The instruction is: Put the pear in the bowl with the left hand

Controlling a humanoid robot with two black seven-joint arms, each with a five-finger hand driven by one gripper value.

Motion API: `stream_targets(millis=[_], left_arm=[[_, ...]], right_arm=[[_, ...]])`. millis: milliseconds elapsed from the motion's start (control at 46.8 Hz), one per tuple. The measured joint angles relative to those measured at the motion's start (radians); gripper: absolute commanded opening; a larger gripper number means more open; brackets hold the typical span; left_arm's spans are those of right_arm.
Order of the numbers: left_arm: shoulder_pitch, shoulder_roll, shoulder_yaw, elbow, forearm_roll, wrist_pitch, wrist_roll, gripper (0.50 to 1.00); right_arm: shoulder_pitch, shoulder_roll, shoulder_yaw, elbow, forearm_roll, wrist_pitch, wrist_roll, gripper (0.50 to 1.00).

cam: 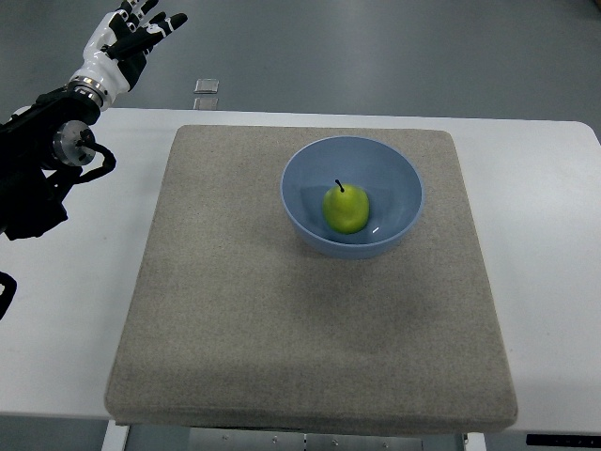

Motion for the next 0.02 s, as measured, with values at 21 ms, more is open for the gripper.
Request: stream_targets(millis=[21], left_arm=[[0.0, 0.0, 0.0, 0.0, 0.0, 0.0, 0.0, 0.992]], right_arm=[[0.0, 0.0, 0.0, 0.0, 0.0, 0.0, 0.0, 0.926]])
